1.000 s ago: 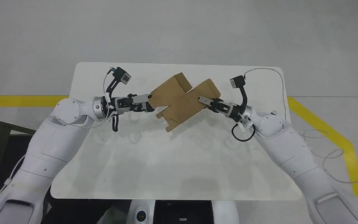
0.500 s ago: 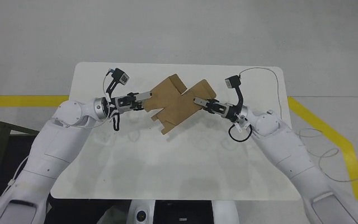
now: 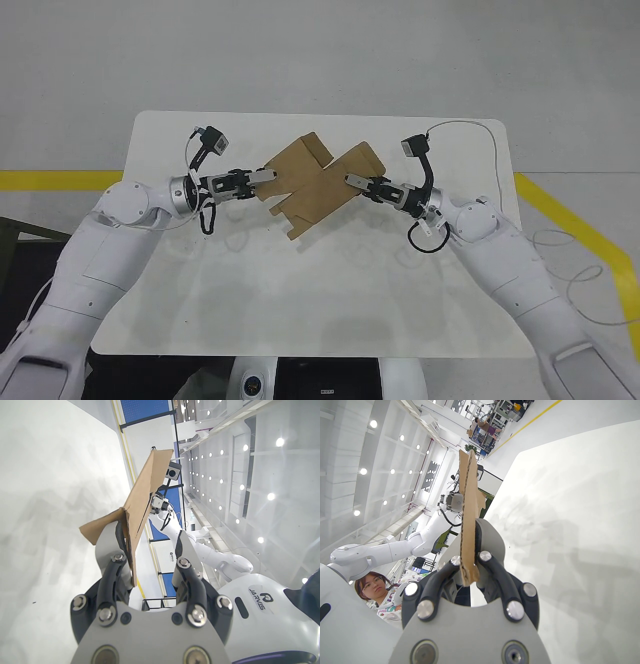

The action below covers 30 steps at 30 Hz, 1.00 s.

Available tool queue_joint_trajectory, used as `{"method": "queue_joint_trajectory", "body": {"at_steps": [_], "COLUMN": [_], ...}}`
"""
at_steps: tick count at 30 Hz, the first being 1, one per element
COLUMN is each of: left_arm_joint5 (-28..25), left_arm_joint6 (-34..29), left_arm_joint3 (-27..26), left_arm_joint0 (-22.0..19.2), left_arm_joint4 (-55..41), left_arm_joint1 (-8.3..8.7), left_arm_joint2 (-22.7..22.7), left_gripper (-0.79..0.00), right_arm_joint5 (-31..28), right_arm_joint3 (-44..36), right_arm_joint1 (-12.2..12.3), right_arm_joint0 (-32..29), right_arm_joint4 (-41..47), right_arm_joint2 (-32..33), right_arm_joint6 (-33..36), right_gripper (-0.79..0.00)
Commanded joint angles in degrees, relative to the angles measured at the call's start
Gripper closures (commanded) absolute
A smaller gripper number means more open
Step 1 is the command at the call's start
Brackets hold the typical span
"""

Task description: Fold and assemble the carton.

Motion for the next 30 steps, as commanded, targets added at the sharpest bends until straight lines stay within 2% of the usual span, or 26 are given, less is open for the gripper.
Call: {"method": "queue_joint_trajectory", "body": {"at_steps": [1, 4, 12, 15, 16, 17, 19, 23, 24, 25, 26, 27, 30], "left_arm_joint5": [0.1, 0.2, 0.4, 0.6, 0.7, 0.7, 0.8, 1.1, 1.1, 1.2, 1.3, 1.4, 1.2], "left_arm_joint6": [0.0, -0.1, 0.0, -0.2, -0.1, -0.1, -0.3, -0.6, -0.6, -0.7, -0.8, -1.0, -1.4], "left_arm_joint3": [0.2, 0.5, 0.6, 0.8, 0.9, 1.0, 1.1, 1.4, 1.5, 1.5, 1.5, 1.5, 1.4], "left_arm_joint0": [0.1, 0.1, 0.2, 0.4, 0.4, 0.4, 0.4, 0.4, 0.5, 0.5, 0.5, 0.5, 0.4], "left_arm_joint4": [0.1, 0.7, 2.8, 3.0, 3.1, 3.1, 3.2, 3.1, 3.1, 3.1, 3.0, 3.0, 3.1], "left_arm_joint1": [-0.10, -0.24, -0.60, -0.76, -0.82, -0.87, -0.97, -1.12, -1.16, -1.20, -1.24, -1.28, -1.38], "left_arm_joint2": [-0.1, -0.2, -0.4, -0.3, -0.3, -0.4, -0.5, -0.8, -0.8, -0.9, -0.9, -1.0, -1.2], "left_gripper": [-0.336, -0.262, -0.215, -0.169, -0.135, -0.058, 0.000, 0.000, 0.000, 0.000, 0.000, 0.000, 0.000], "right_arm_joint5": [0.0, 0.0, 0.0, 0.2, 0.2, 0.3, 0.3, 0.3, 0.3, 0.4, 0.5, 0.6, 1.2], "right_arm_joint3": [0.0, 0.1, 0.1, 0.2, 0.2, 0.2, 0.2, 0.3, 0.4, 0.5, 0.6, 0.7, 1.7], "right_arm_joint1": [-0.1, -0.3, -0.6, -0.8, -0.8, -0.9, -1.0, -1.2, -1.2, -1.3, -1.3, -1.3, -1.2], "right_arm_joint0": [-0.1, -0.2, -0.5, -0.7, -0.7, -0.8, -0.9, -1.0, -1.0, -1.1, -1.0, -1.1, -1.0], "right_arm_joint4": [0.0, -0.1, -0.7, -0.9, -0.9, -0.9, -1.0, -1.3, -1.4, -1.6, -2.0, -2.3, -3.9], "right_arm_joint2": [0.2, 0.5, 1.3, 1.5, 1.6, 1.7, 1.9, 2.1, 2.2, 2.2, 2.3, 2.4, 3.1], "right_arm_joint6": [0.2, 0.4, 0.9, 1.0, 1.0, 1.0, 1.1, 1.4, 1.4, 1.4, 1.4, 1.4, 1.6], "right_gripper": [0.000, 0.000, 0.000, 0.000, 0.000, 0.000, 0.000, 0.000, -0.099, -0.332, -0.631, -0.785, -0.785]}}
